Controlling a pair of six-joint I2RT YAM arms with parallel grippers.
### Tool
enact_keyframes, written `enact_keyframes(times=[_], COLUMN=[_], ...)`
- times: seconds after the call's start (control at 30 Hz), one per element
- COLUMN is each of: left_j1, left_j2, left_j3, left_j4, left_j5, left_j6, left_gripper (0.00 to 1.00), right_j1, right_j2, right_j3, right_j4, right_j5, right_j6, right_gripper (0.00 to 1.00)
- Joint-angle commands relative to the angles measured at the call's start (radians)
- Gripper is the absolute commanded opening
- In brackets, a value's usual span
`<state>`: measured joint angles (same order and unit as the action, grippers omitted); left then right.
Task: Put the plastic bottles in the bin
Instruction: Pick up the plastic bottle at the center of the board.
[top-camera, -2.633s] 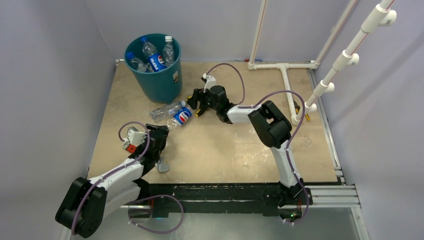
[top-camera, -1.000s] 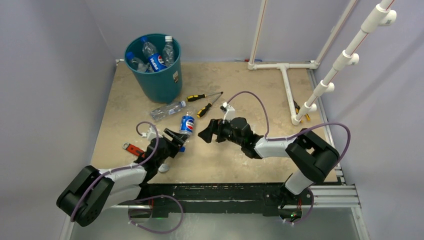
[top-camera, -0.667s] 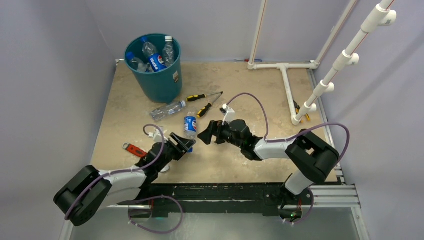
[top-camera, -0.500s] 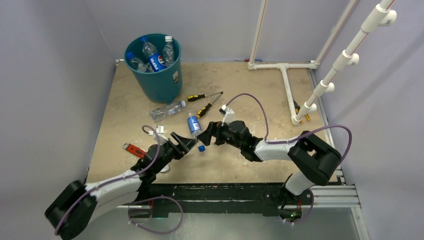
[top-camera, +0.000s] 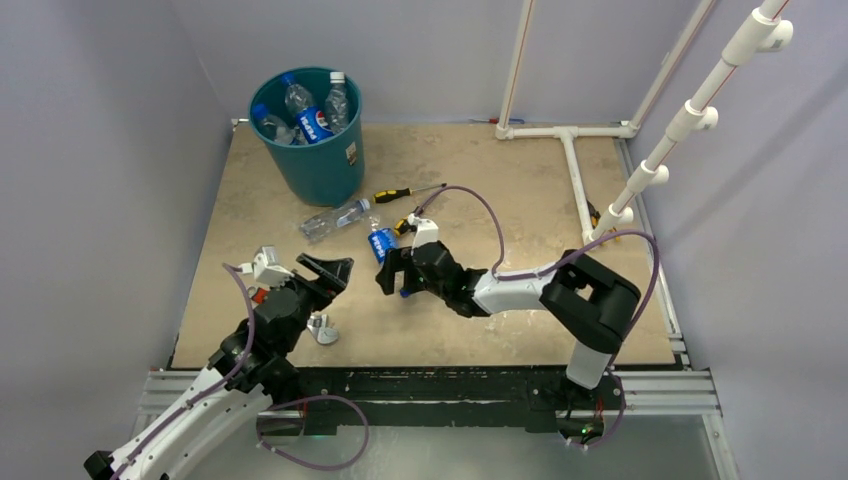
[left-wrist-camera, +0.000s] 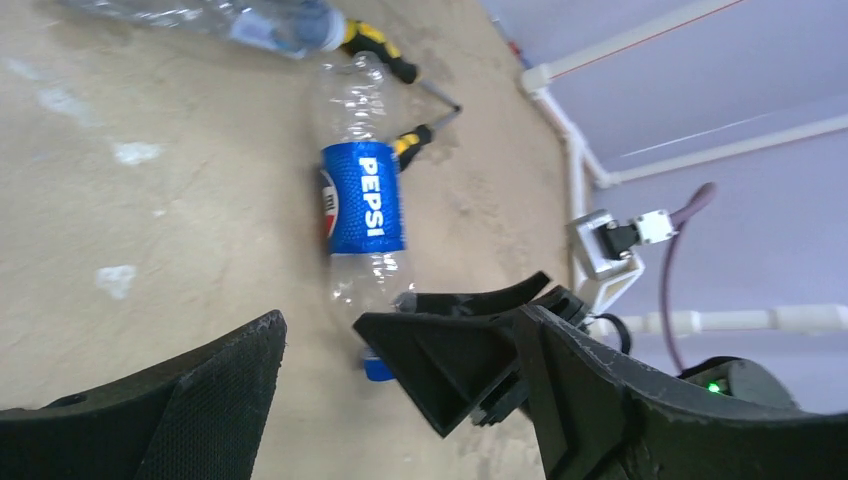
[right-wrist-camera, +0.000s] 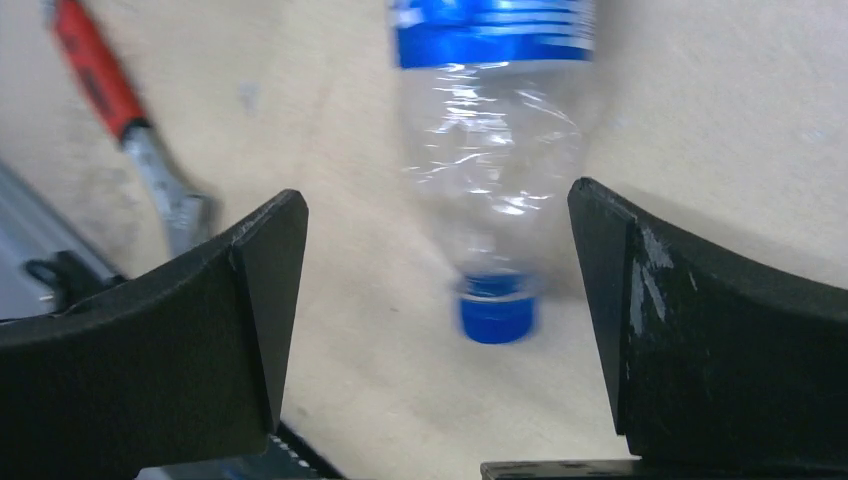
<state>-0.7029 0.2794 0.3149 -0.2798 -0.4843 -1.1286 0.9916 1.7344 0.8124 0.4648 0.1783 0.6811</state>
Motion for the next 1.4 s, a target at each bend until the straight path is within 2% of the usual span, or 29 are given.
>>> enact_keyframes(times=[0.0, 0.17, 0.33, 0.43, 0.63, 0.77, 0.97, 1.13, 1.23, 1.37], left_j1=[0.000, 0.000, 0.000, 0.000, 0.000, 0.000, 0.000, 0.000, 0.000, 0.000], left_j2=[0.012, 0.020, 0.023, 0.021, 0.020, 0.068, 0.184, 0.238, 0.291, 0.373], left_j3=[0.020, 0.014, 0.026, 0.037, 0.045, 0.092, 0.226, 0.306, 0.353, 0.373], left_j4=[-0.155, -0.153, -0.157, -0.175, -0.161, -0.092, 0.047, 0.285, 0.420, 0.570], left_j5=[-0.043, -0.039, -0.036, -0.037, -0.033, -0.019, 0.063, 0.255, 0.411, 0.590], left_j6=[0.016, 0.009, 0.012, 0.015, 0.059, 0.157, 0.351, 0.535, 0.546, 0.499], left_gripper=[0.84, 0.84, 0.84, 0.83, 0.82, 0.82, 0.85, 0.87, 0.89, 0.91], right_j1=[0.028, 0.028, 0.028, 0.028, 0.030, 0.030, 0.035, 0.035, 0.034, 0.035], right_j2=[0.017, 0.009, 0.061, 0.080, 0.018, -0.128, -0.491, -0.768, -0.902, -0.990], right_j3=[0.039, 0.042, 0.085, 0.101, 0.025, -0.060, -0.151, -0.222, -0.285, -0.353], right_j4=[-0.146, -0.162, -0.152, -0.158, -0.126, -0.120, -0.249, -0.294, -0.241, -0.111], right_j5=[0.186, 0.204, 0.162, 0.151, 0.106, 0.041, -0.094, -0.199, -0.182, -0.176], right_j6=[-0.057, -0.116, -0.177, -0.194, -0.241, -0.283, -0.325, -0.384, -0.387, -0.346], right_gripper=[0.98, 0.98, 0.91, 0.80, 0.45, 0.33, 0.28, 0.28, 0.28, 0.28])
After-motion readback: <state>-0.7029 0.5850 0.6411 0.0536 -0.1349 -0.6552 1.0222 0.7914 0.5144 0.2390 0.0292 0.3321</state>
